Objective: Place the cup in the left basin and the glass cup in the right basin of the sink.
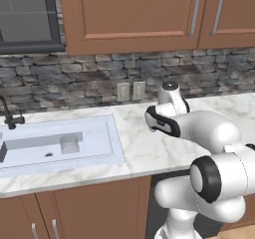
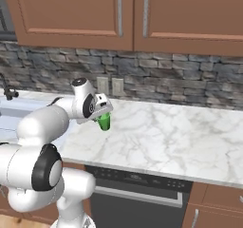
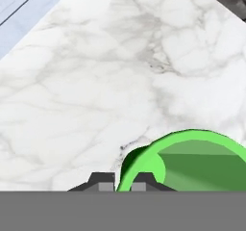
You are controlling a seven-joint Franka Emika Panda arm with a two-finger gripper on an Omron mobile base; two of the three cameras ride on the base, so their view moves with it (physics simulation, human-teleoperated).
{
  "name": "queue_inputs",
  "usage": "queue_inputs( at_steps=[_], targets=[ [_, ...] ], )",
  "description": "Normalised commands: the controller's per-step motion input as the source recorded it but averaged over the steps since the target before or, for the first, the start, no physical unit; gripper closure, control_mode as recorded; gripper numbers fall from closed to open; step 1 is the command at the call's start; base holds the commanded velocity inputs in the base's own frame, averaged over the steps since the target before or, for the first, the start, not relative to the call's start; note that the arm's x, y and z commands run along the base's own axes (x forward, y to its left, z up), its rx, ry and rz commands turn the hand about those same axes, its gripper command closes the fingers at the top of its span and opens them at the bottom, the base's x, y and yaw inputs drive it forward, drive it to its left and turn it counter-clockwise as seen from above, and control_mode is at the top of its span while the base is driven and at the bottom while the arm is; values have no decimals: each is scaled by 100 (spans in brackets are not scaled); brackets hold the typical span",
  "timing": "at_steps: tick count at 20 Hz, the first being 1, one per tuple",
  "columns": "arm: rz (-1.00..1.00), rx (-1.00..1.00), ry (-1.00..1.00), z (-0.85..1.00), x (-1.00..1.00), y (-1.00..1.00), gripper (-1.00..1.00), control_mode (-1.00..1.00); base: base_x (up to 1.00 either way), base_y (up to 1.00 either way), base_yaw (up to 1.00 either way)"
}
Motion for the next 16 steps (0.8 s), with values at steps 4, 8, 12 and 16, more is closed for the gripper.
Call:
queue_inputs(
  at_steps=[4, 8, 12, 16],
  targets=[
    [0, 0, 0, 0, 0, 0, 100, 100, -32, 22, 0],
    [0, 0, 0, 0, 0, 0, 100, 100, 6, 32, 0],
    [0, 0, 0, 0, 0, 0, 100, 100, 23, 73, 0],
    [0, 0, 0, 0, 0, 0, 100, 100, 18, 82, 0]
  ],
)
